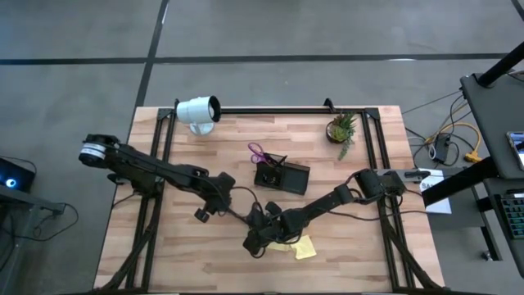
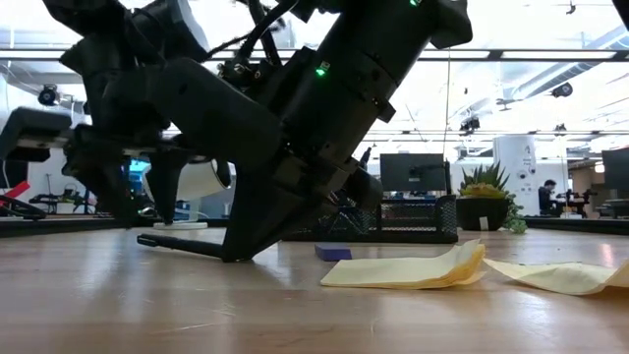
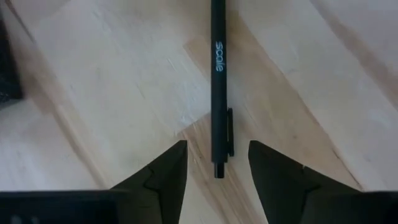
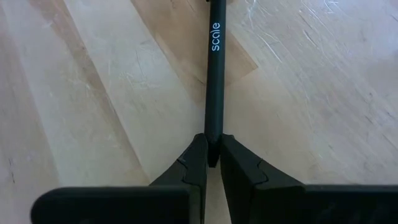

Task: Pick and place office supplies into organizer
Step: Put the black pen into the black desk organizer

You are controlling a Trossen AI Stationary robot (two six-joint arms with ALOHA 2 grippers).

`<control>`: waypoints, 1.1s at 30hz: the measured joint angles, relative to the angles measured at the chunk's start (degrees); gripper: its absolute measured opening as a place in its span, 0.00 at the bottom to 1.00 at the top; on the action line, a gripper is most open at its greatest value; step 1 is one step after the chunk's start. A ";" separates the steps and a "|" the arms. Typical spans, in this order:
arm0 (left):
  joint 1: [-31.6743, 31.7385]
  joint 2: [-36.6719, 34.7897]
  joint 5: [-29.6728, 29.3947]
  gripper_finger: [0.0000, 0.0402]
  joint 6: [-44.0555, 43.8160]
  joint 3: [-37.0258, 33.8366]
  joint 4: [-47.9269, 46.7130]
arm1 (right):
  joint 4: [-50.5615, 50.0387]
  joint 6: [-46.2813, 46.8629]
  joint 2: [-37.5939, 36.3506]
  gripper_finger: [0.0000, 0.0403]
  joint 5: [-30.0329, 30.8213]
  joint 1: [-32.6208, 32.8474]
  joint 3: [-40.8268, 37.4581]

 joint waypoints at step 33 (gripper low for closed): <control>-0.09 7.57 -3.45 0.08 0.84 5.09 -4.51 | -0.31 -0.12 -0.22 0.06 0.55 0.38 0.63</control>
